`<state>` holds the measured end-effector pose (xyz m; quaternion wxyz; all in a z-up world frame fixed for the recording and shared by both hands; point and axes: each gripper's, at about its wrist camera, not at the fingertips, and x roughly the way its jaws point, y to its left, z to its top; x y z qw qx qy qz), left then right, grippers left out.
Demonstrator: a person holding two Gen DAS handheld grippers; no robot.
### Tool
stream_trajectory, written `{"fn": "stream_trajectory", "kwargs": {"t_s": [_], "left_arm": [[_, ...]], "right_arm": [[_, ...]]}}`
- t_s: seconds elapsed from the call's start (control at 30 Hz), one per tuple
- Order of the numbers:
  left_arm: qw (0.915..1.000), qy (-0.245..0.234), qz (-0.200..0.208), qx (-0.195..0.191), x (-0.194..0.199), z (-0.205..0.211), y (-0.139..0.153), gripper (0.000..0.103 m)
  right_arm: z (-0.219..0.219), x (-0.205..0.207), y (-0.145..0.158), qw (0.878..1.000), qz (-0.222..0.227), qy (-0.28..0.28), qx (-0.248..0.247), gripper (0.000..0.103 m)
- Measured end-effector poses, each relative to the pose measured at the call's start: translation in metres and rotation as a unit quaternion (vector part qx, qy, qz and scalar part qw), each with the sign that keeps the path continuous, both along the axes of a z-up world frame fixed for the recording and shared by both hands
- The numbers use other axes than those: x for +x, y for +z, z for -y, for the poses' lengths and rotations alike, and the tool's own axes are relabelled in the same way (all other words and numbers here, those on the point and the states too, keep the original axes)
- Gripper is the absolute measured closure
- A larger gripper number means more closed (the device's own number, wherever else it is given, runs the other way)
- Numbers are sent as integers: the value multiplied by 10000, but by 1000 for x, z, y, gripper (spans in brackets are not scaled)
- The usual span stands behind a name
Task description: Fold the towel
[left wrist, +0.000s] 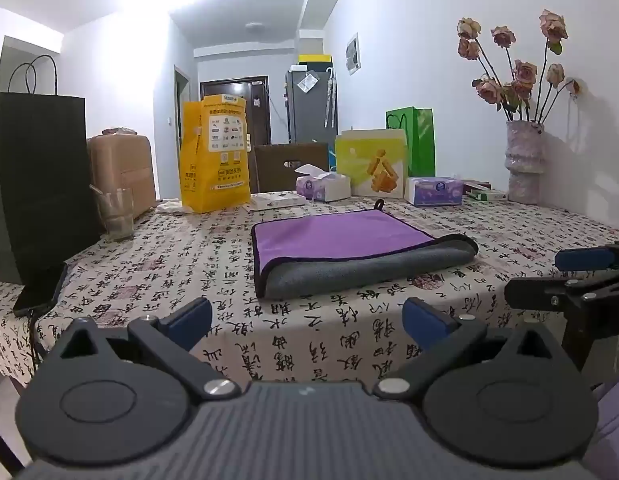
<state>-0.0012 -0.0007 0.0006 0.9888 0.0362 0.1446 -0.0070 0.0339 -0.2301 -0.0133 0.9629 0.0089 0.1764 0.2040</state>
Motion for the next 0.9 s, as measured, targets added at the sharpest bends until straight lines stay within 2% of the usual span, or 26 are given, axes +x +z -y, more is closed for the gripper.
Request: {"fn": "stream_trajectory", "kwargs": {"t_s": [0.03,0.9], "left_arm": [[10000,-3,-92,-3,1,0,0,0],[10000,-17,-58,-16,5,1,0,0]], "right_arm": [[0,0,0,10000,-14,7,5,3],[-4,0,-4,10000,-54,23,-3,2]]}}
